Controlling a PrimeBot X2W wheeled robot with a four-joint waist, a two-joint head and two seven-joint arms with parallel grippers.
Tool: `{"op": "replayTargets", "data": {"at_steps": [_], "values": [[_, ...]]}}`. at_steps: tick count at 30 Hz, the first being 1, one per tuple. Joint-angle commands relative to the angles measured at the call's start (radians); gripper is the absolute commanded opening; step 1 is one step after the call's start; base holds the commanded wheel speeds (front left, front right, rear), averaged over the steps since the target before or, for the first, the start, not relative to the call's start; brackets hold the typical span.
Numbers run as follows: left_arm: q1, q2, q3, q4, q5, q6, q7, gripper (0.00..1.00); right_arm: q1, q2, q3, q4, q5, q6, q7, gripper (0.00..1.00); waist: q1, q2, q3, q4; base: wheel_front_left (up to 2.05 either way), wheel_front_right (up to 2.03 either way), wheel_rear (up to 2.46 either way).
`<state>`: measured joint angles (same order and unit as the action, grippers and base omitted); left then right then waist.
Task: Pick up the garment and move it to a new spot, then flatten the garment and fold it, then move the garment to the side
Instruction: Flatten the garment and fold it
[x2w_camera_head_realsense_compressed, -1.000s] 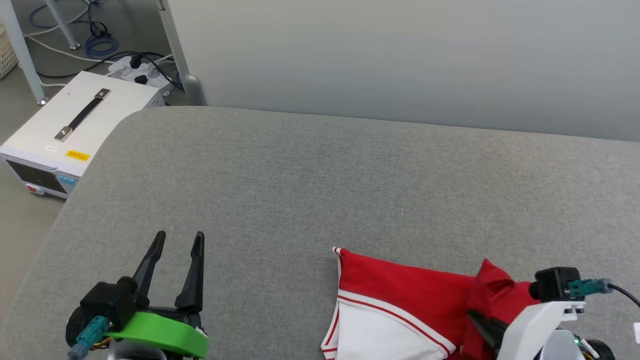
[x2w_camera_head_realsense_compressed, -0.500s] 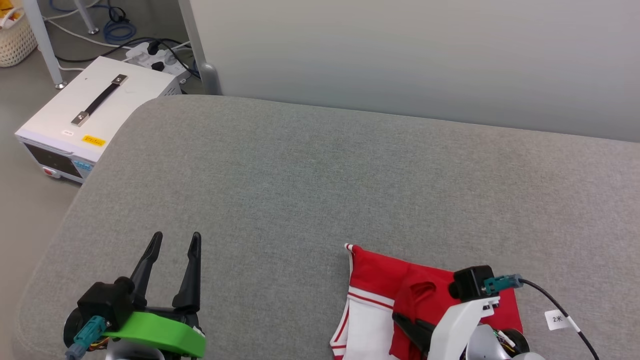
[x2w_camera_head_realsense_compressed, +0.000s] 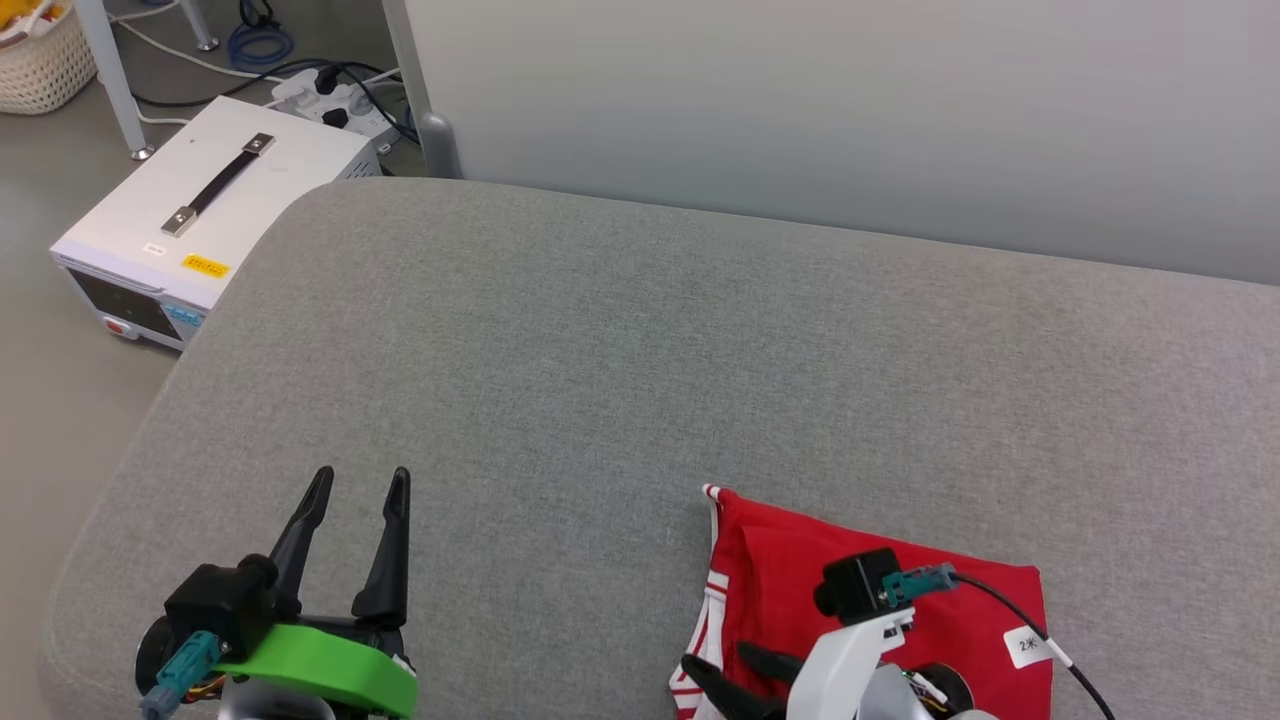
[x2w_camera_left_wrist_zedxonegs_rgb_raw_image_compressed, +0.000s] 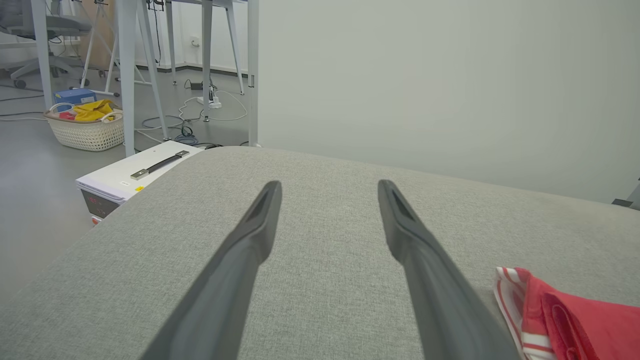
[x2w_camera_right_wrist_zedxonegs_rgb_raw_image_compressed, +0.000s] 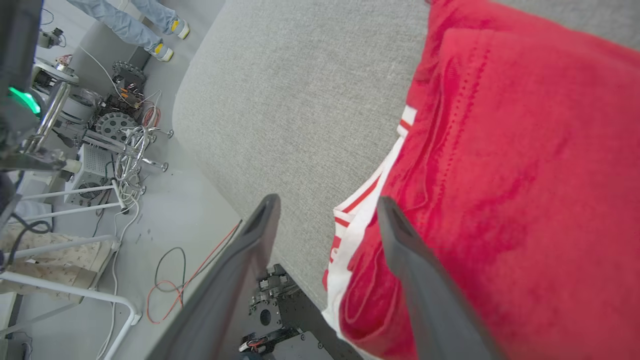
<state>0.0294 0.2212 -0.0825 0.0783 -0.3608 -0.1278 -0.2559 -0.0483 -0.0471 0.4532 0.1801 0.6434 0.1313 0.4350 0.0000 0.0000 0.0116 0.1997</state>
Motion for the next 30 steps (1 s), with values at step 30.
{"op": "replayTargets", "data": {"at_steps": [30], "values": [[0.004,-0.029,-0.038,-0.042,0.013,-0.003,-0.006,1.0,-0.048,-0.252,-0.431,-0.291,-0.465,-0.001,-0.355,1.0,0.0,0.0,-0.022,-0.117,0.0,0.0,0.0]]}}
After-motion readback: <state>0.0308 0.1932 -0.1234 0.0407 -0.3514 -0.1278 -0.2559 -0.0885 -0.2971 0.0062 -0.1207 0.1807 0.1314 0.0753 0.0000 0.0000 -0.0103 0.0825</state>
